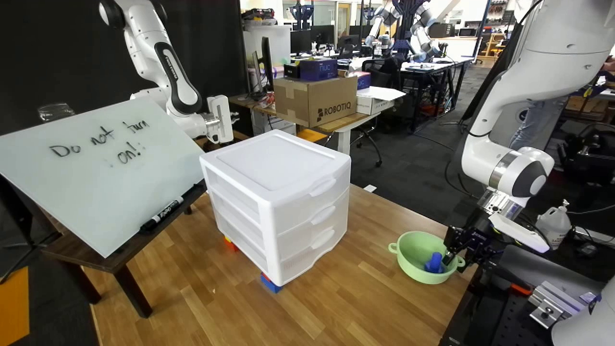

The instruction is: Move the green basin to the right

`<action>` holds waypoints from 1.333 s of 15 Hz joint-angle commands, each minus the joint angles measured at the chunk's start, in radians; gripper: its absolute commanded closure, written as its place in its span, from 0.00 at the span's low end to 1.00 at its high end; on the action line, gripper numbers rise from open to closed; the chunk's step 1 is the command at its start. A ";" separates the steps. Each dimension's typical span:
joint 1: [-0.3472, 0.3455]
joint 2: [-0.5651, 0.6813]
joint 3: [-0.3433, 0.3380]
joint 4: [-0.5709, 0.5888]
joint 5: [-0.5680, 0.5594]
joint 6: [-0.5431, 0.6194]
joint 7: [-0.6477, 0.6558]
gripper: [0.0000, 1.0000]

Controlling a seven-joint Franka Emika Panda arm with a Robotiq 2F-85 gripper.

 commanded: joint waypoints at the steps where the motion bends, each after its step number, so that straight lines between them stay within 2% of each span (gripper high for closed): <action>1: -0.004 -0.040 0.009 -0.020 0.023 -0.029 -0.036 0.21; 3: -0.002 -0.031 0.014 -0.006 0.027 -0.040 -0.046 0.07; 5: 0.008 -0.041 0.022 -0.012 0.029 -0.035 -0.050 0.00; 10: 0.068 -0.073 0.078 -0.015 0.059 0.019 -0.100 0.00; 14: 0.132 -0.096 0.126 -0.014 0.140 0.046 -0.130 0.00; 20: 0.201 -0.099 0.160 -0.010 0.194 0.065 -0.127 0.00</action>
